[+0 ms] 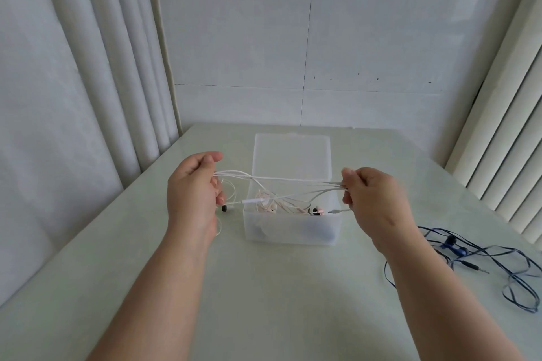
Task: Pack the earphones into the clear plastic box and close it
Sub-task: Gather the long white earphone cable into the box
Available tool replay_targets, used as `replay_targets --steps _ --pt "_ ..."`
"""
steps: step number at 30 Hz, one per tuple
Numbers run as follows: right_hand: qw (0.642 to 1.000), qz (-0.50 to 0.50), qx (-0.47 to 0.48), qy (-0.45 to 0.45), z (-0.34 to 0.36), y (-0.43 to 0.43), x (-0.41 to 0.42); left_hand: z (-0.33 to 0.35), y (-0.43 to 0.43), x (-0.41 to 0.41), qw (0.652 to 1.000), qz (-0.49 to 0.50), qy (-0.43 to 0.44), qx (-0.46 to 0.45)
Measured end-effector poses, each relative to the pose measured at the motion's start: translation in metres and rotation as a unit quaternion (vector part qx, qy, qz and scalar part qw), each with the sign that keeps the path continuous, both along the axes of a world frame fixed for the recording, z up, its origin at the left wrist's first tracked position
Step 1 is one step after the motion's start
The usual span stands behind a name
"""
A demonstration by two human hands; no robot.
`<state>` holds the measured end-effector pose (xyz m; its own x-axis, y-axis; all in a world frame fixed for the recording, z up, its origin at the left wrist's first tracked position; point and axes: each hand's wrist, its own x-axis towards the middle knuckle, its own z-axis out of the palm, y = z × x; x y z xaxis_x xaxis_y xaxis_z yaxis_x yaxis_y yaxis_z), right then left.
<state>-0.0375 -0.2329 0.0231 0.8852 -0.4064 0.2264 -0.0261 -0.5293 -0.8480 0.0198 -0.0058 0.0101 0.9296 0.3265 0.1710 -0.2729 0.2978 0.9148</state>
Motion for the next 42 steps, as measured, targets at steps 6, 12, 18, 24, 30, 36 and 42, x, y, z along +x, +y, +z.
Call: replay_targets --steps 6,12,18,24,30,36,42 --pt "0.999 -0.009 -0.040 -0.008 0.001 0.007 -0.002 0.000 -0.004 -0.003 0.998 0.040 0.004 0.040" --pt "0.952 0.033 0.294 -0.081 0.005 0.003 -0.002 -0.001 -0.008 -0.004 0.996 0.044 0.016 0.075" --pt "0.914 0.075 0.383 -0.113 0.007 0.003 -0.002 -0.001 -0.007 -0.007 0.974 0.061 0.035 0.215" --pt "0.910 0.096 0.383 -0.126 0.008 0.016 -0.004 0.003 -0.007 -0.016 0.835 0.166 0.039 0.523" --pt "0.936 0.110 0.307 -0.129 0.006 0.031 -0.008 0.009 -0.033 -0.042 0.848 -0.167 -0.188 0.467" --pt "0.957 0.115 0.232 -0.129 0.005 0.035 -0.008 -0.002 -0.048 -0.042 0.788 -0.130 -0.121 0.590" --pt "0.952 0.141 0.244 -0.123 0.005 0.036 -0.009 -0.006 -0.051 -0.038 0.789 -0.128 -0.151 0.582"
